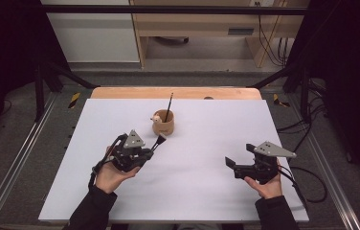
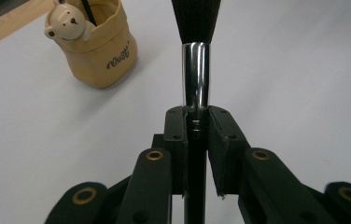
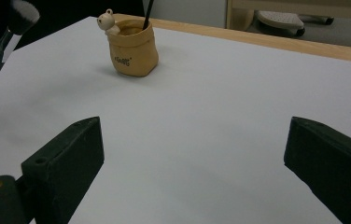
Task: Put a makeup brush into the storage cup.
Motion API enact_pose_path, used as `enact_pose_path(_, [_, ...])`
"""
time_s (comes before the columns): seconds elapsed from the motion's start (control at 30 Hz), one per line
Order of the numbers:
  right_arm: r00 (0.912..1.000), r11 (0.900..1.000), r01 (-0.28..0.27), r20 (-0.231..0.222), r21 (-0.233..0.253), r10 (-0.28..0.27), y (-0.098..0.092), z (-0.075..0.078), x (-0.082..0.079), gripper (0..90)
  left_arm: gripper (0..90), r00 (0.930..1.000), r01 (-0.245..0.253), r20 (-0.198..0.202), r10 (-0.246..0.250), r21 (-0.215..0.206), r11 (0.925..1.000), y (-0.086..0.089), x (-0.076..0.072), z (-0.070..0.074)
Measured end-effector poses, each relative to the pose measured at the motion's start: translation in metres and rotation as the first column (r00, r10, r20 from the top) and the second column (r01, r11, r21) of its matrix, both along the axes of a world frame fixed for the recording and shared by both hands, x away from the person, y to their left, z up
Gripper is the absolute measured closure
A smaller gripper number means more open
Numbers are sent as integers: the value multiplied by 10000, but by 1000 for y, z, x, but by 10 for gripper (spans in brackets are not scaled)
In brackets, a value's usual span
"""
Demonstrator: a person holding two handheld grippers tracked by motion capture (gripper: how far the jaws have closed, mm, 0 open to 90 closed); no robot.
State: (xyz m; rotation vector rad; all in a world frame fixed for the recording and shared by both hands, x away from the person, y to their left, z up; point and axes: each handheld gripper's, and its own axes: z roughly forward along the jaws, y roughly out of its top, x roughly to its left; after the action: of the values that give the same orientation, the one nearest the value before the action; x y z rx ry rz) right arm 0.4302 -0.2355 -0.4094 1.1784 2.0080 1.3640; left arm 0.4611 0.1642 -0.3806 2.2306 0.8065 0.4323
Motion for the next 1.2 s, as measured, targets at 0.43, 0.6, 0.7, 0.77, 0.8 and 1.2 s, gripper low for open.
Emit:
enact_pose_path(0.43, [10000,10000,17,-3,-34,-17,0,0,0,55,779,9965,-585,546,631,-825,9949,7,0,6])
enact_pose_path(0.6, [10000,10000,51,-8,-74,-51,0,0,1,55,779,9958,-609,627,666,-898,9941,8,3,7])
enact_pose_path(0.7, [10000,9999,62,-3,-80,-62,0,0,1,55,779,9951,-671,661,739,-1001,9927,9,7,8])
enact_pose_path(0.77, [10000,9999,60,5,-109,-60,0,0,1,54,779,9944,-732,684,809,-1085,9914,10,8,9])
enact_pose_path(0.8, [10000,9999,65,9,-94,-65,-1,0,1,54,779,9938,-746,742,830,-1095,9912,10,9,10])
enact_pose_path(1.2, [10000,9999,91,-19,-51,-91,-1,0,1,54,779,9871,-942,1137,1123,-1538,9836,9,18,24])
